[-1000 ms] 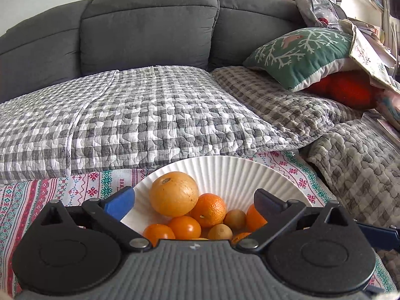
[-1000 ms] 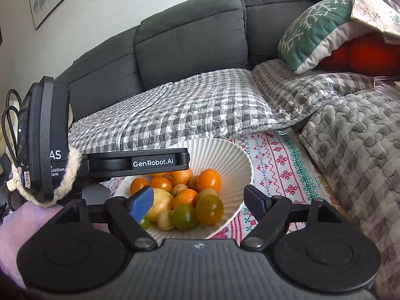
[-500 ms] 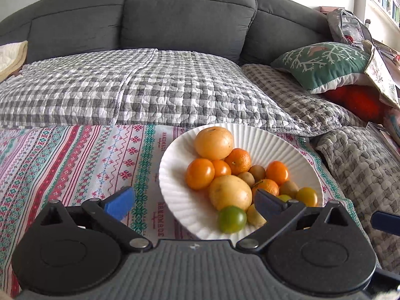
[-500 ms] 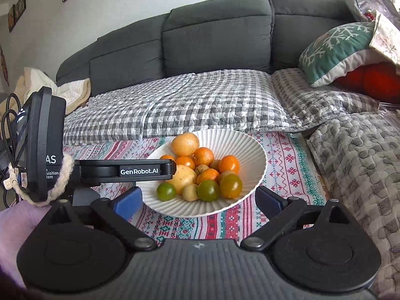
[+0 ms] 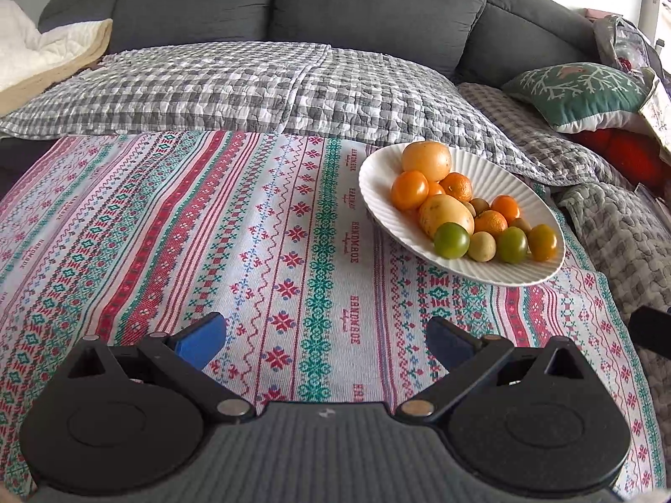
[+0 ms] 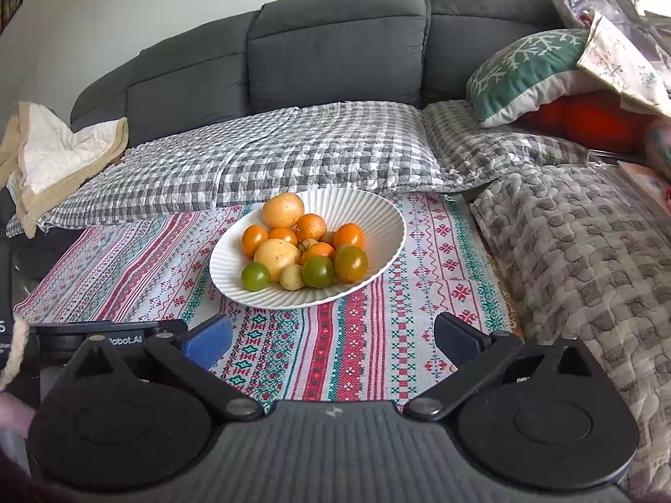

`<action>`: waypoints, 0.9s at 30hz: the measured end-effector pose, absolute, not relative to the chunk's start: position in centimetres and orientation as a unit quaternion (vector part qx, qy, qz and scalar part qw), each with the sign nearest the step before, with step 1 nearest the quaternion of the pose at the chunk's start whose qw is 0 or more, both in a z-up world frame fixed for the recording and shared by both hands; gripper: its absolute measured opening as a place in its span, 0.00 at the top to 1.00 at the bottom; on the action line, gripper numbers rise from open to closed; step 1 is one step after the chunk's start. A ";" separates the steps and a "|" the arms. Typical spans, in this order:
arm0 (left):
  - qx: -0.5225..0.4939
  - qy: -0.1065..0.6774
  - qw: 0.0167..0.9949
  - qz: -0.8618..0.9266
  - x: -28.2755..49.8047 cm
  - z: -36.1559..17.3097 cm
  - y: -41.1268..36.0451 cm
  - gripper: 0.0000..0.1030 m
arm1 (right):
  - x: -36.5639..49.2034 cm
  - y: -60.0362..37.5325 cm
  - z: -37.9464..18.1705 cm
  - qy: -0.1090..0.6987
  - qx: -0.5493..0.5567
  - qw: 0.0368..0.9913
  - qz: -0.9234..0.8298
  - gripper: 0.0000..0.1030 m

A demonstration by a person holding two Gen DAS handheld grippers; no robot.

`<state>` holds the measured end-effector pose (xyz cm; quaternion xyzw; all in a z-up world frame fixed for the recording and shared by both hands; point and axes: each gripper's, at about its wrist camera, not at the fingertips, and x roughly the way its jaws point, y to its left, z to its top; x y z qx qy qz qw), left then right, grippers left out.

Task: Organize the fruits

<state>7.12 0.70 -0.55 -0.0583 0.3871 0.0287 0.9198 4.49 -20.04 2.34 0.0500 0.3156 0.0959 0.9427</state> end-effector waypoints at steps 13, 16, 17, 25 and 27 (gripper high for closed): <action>0.014 0.455 0.891 0.002 3.7 -1.2 -2.0 0.10 | 1.9 -18.3 1.7 0.357 -0.017 0.925 0.129 0.00; 0.013 0.459 0.888 -0.009 3.6 -1.3 -2.3 0.10 | 1.6 -17.8 1.6 0.356 -0.036 0.924 0.133 0.00; 0.013 0.463 0.886 -0.011 3.7 -1.4 -2.3 0.10 | 1.6 -17.8 1.6 0.358 -0.038 0.923 0.136 0.00; 0.008 0.467 0.884 -0.006 3.5 -1.5 -2.1 0.10 | 1.5 -17.4 0.9 0.367 -0.057 0.916 0.153 0.00; 0.006 0.464 0.886 -0.007 3.4 -1.3 -2.1 0.10 | 1.5 -17.4 0.7 0.369 -0.058 0.915 0.151 0.00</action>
